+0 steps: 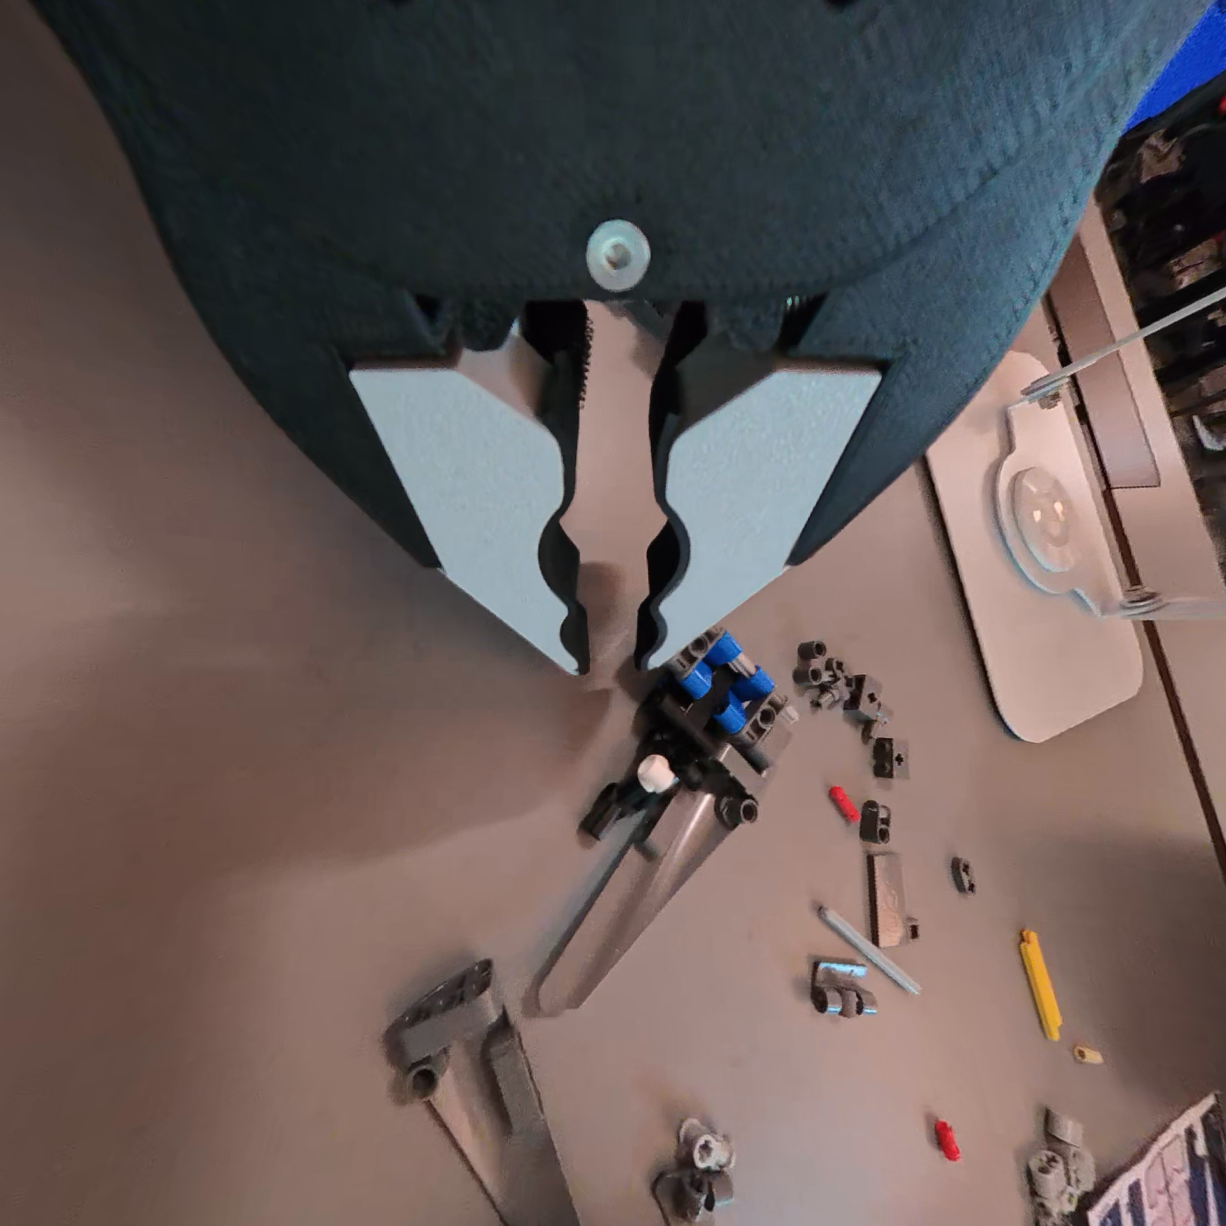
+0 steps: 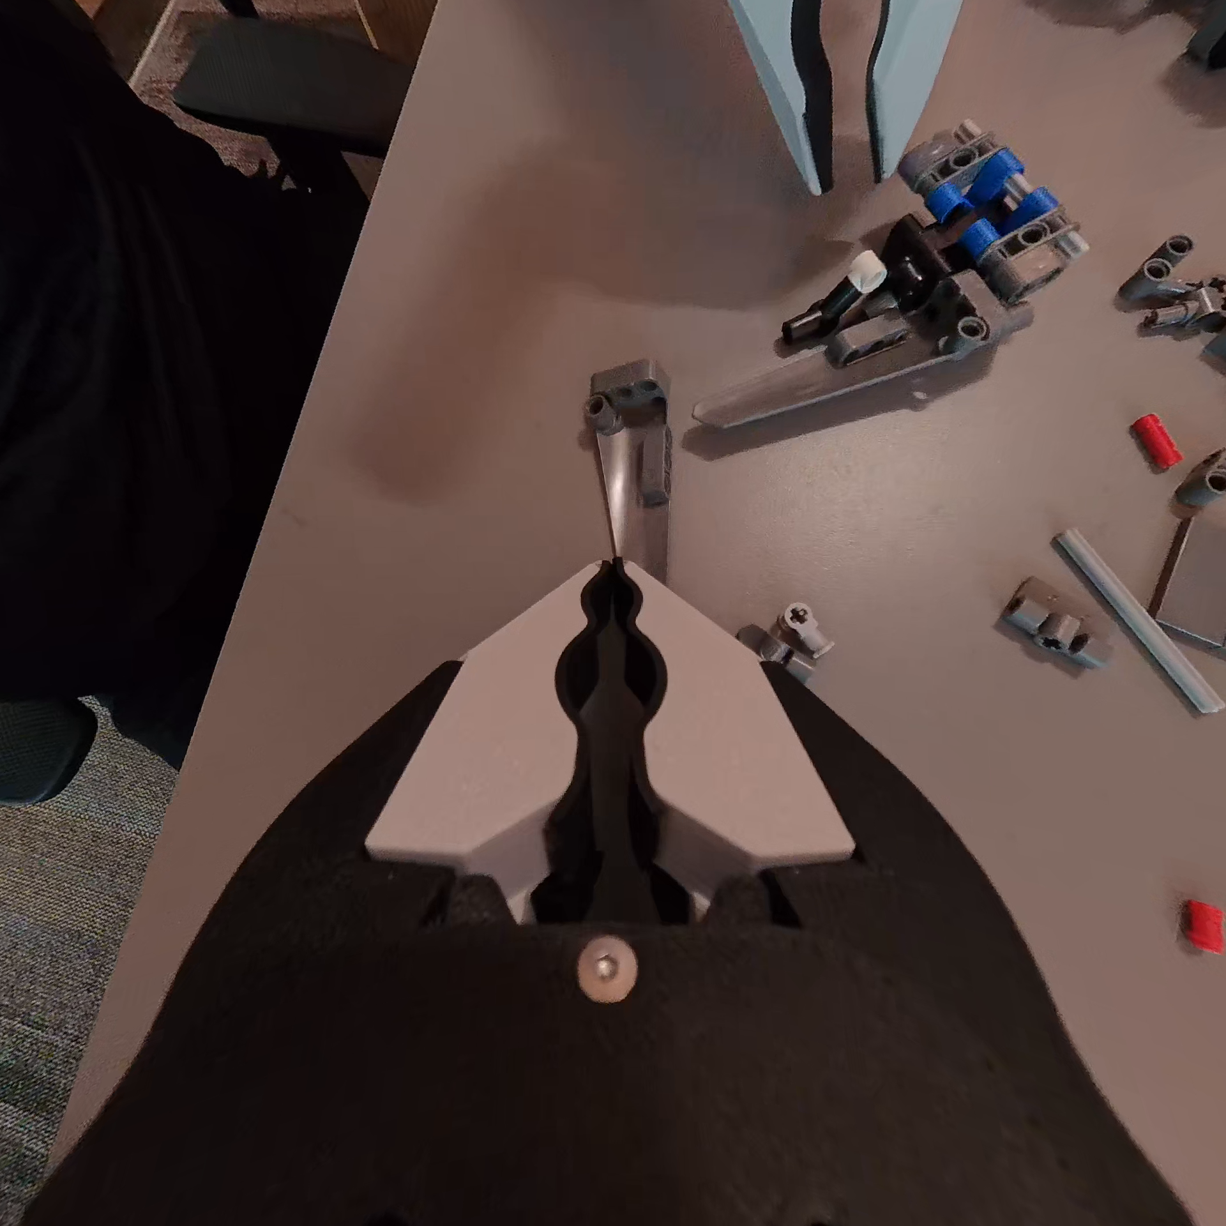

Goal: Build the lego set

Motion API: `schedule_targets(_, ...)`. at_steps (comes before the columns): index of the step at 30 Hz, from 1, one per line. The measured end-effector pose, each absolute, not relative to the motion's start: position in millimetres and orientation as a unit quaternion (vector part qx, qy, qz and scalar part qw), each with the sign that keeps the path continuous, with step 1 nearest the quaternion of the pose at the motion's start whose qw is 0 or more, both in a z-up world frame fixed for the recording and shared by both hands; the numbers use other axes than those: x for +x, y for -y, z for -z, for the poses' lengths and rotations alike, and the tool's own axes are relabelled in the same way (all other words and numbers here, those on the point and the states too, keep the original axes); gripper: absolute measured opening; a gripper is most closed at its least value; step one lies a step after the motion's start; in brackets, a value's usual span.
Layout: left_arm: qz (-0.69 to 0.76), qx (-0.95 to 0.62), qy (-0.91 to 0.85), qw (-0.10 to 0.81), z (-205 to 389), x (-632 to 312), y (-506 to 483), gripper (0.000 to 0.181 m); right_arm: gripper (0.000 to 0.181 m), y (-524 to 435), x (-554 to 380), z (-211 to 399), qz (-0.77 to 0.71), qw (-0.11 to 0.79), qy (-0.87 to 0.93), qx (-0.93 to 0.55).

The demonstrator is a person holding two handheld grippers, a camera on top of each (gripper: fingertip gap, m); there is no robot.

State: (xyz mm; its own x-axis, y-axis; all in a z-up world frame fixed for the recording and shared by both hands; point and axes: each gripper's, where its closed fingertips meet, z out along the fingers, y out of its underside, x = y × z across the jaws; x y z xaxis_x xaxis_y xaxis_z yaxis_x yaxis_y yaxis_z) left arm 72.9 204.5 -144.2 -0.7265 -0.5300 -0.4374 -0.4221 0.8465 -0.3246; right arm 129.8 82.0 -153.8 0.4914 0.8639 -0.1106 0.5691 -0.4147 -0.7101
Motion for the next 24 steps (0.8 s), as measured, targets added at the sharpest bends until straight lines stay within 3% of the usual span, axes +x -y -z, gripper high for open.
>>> schedule_targets(1,0.098,-0.257,-0.923,0.269,143,73,-205,0.011,0.0,-82,130,154,-0.238,0.309,0.444,-0.806)
schedule_targets(24,0.106,-0.25,-0.919,0.287,136,77,-202,0.012,0.012,-84,123,154,-0.224,0.317,0.453,-0.803)
